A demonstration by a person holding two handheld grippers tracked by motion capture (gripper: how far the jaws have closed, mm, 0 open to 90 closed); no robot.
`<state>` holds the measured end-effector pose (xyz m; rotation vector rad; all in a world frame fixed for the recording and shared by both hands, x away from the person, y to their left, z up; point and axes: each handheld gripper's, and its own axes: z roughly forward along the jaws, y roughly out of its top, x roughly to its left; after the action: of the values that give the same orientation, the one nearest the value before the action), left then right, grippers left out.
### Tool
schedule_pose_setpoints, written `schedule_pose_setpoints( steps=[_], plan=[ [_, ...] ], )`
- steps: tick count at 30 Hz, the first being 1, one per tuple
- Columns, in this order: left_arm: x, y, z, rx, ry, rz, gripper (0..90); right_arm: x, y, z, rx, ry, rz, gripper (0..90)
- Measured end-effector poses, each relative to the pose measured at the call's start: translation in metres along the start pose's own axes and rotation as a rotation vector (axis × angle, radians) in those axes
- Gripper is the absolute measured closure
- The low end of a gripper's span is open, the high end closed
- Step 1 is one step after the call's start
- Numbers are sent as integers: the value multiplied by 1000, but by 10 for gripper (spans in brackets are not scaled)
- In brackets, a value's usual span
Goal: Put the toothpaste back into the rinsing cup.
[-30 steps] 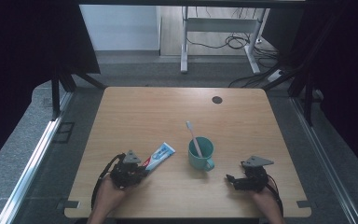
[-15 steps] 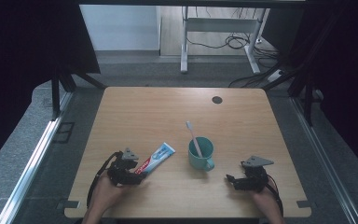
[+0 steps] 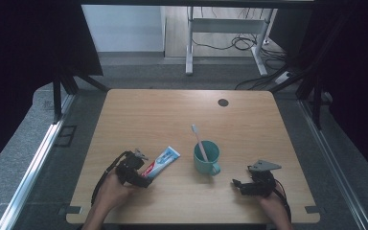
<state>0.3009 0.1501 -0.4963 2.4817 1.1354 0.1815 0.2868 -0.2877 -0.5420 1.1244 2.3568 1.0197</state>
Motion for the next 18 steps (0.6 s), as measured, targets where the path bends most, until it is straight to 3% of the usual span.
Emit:
schedule_pose_setpoints(
  steps=[18],
  plan=[
    [-8,42,20,196,-10,63,318,0,0,0,1,0,-1,140]
  ],
)
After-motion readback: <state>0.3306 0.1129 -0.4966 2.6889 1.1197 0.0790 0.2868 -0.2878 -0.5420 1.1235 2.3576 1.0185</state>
